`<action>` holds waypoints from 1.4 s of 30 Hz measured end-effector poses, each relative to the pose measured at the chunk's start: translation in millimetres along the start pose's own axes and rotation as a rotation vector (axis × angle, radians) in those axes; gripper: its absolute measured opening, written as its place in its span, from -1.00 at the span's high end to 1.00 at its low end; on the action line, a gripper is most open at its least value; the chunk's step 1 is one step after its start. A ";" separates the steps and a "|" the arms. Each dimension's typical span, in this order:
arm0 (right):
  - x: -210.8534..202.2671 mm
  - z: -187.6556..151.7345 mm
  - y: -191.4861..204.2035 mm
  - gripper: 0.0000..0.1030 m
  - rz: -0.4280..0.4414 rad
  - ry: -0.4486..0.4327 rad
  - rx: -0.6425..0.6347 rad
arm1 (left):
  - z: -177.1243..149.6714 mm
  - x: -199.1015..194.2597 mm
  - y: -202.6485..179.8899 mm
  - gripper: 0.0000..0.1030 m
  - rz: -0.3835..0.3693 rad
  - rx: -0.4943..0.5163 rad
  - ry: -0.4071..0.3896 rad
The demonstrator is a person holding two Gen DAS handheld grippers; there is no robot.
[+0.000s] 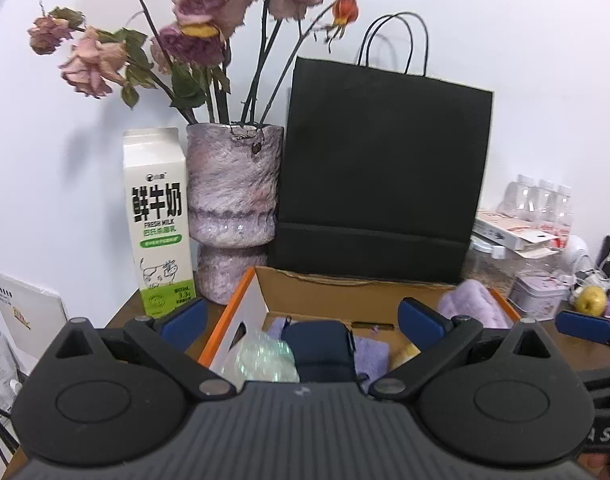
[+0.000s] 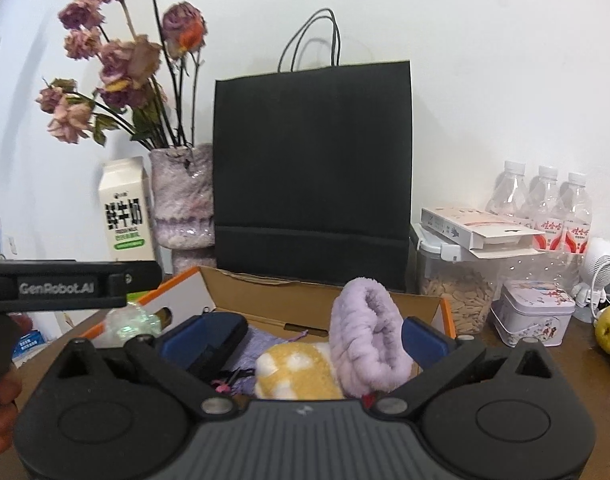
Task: Organize objects
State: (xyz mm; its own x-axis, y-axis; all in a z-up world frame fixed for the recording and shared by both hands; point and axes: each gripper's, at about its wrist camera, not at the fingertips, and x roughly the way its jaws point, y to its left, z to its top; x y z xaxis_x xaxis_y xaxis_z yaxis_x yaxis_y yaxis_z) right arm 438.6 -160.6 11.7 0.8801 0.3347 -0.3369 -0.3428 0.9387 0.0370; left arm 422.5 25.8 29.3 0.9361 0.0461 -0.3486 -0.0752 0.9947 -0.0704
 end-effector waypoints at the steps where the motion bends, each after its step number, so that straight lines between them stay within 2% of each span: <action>1: -6.4 -0.9 1.4 -1.00 0.002 -0.003 0.002 | -1.5 -7.8 0.4 -1.00 0.001 -0.001 -0.001; 7: -43.5 -10.1 8.9 -1.00 0.011 -0.001 0.006 | -14.7 -56.7 6.1 -1.00 0.000 -0.011 -0.008; 24: -154.3 -49.2 35.3 -1.00 0.013 0.025 -0.002 | -60.5 -166.6 19.8 -1.00 0.000 0.002 0.075; 34: -200.5 -79.5 39.6 -1.00 0.018 0.079 0.024 | -90.4 -213.9 19.5 -1.00 0.000 0.035 0.118; 42: -229.3 -93.6 40.9 -1.00 0.026 0.088 0.035 | -108.9 -235.7 19.0 -1.00 -0.001 0.030 0.148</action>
State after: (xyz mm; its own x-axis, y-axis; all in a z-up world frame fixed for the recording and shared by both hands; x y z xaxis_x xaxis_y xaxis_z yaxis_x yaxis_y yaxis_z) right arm 192.0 -206.8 2.4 0.8382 0.3519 -0.4165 -0.3522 0.9326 0.0793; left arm 163.0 23.8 8.4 0.8750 0.0327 -0.4831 -0.0615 0.9971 -0.0441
